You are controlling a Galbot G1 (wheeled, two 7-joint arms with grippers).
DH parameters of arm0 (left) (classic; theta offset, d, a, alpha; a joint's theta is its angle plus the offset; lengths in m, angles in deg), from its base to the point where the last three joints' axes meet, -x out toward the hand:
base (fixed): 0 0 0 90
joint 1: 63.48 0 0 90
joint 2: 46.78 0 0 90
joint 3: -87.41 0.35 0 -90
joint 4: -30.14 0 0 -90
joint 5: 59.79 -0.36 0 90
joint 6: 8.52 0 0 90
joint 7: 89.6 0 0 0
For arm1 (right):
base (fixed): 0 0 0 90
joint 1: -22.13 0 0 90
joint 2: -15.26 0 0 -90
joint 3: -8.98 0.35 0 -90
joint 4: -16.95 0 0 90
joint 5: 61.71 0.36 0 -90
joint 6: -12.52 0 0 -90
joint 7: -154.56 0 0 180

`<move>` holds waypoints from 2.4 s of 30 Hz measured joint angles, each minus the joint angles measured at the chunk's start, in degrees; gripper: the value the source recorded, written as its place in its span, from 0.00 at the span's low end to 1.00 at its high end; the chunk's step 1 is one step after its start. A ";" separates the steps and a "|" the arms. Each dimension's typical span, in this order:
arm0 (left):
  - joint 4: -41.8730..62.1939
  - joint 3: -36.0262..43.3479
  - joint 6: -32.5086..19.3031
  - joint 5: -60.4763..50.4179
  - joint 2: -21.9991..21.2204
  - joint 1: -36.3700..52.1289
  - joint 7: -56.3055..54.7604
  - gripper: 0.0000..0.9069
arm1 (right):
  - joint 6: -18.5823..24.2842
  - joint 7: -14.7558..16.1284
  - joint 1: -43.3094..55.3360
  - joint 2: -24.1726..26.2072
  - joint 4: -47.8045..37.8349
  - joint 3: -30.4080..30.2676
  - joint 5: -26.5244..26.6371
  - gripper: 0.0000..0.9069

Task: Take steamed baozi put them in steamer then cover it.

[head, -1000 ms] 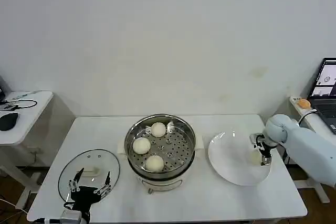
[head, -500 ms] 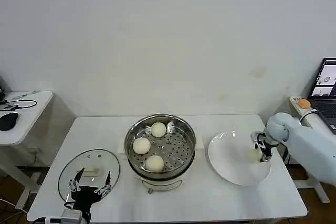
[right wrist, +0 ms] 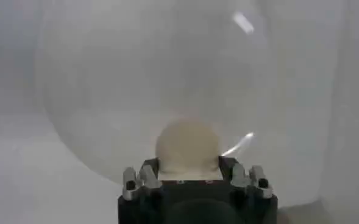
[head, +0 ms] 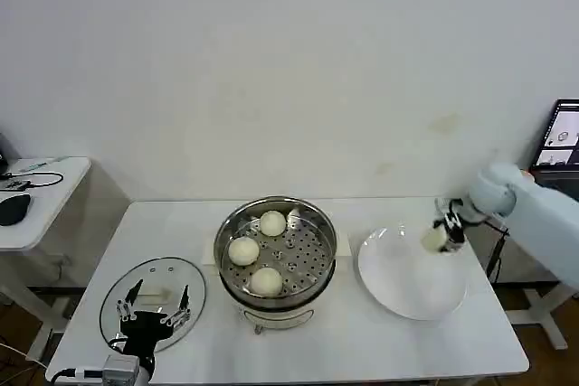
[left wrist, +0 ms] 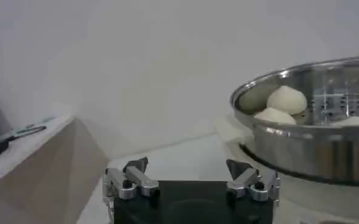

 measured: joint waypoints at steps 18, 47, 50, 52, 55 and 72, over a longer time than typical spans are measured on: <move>-2.81 -0.96 0.33 -0.28 -0.40 1.07 0.23 1.00 | -14.24 -6.62 20.68 -10.19 12.59 -13.25 30.33 0.72; -4.25 -2.94 0.29 0.79 -1.60 1.85 0.02 1.00 | -17.90 -7.53 18.79 -24.81 5.03 -26.21 32.53 0.72; -3.98 -2.92 0.28 0.82 -1.65 1.88 0.03 1.00 | -17.69 -7.40 18.64 -25.55 4.00 -26.47 31.57 0.73; -3.80 -2.83 0.28 0.83 -1.78 1.92 0.03 1.00 | -17.54 -7.27 18.51 -25.99 3.32 -26.51 30.93 0.73; -3.73 -2.64 0.27 0.82 -1.86 1.91 0.04 1.00 | -17.33 -7.02 18.51 -26.44 2.45 -26.66 30.12 0.73; -3.75 -2.28 0.25 0.59 -2.05 1.93 0.17 1.00 | -16.58 -5.78 20.08 -25.68 2.04 -25.65 28.48 1.00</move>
